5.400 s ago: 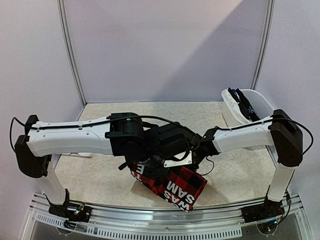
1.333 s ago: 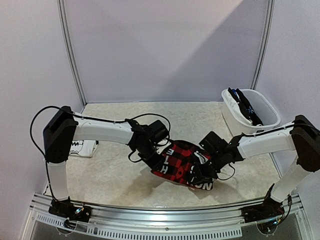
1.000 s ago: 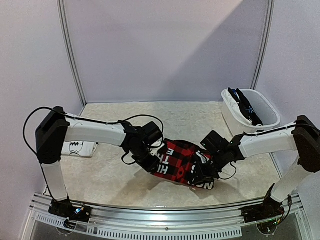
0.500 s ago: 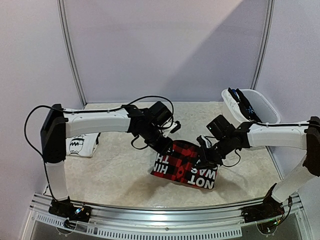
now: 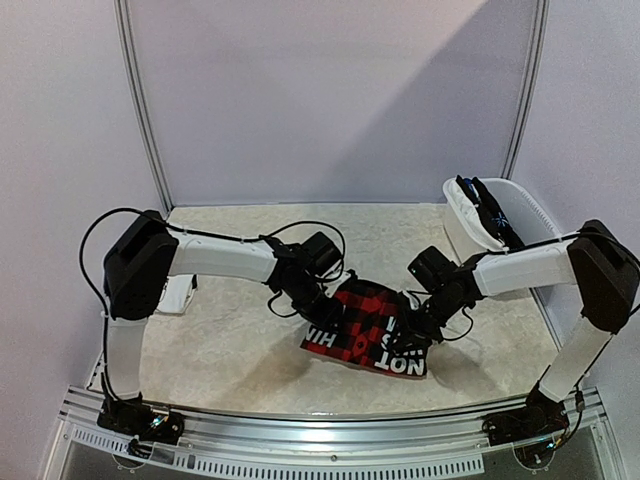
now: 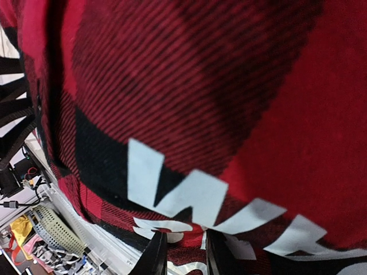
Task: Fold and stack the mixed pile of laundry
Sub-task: Smooth out the square-folded shirt at the center of the board.
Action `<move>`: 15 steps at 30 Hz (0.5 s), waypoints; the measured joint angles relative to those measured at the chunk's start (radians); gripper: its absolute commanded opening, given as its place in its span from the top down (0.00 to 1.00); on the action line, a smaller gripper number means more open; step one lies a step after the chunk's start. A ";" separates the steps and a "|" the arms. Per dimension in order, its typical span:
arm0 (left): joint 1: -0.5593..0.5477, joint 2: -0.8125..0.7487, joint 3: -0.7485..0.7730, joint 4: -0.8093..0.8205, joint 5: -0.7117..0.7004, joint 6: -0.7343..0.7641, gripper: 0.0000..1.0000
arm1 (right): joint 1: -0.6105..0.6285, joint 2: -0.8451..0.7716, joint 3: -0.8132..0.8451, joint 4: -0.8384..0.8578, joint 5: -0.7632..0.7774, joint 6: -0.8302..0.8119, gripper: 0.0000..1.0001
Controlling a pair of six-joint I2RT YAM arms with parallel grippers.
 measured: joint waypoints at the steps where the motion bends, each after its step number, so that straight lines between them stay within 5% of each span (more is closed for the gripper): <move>1: 0.003 -0.010 -0.019 0.020 0.001 -0.006 0.69 | -0.005 0.013 0.011 -0.003 -0.010 -0.004 0.76; 15: 0.020 -0.132 -0.192 0.092 -0.043 -0.111 0.69 | -0.027 0.138 0.229 -0.146 0.033 -0.092 0.74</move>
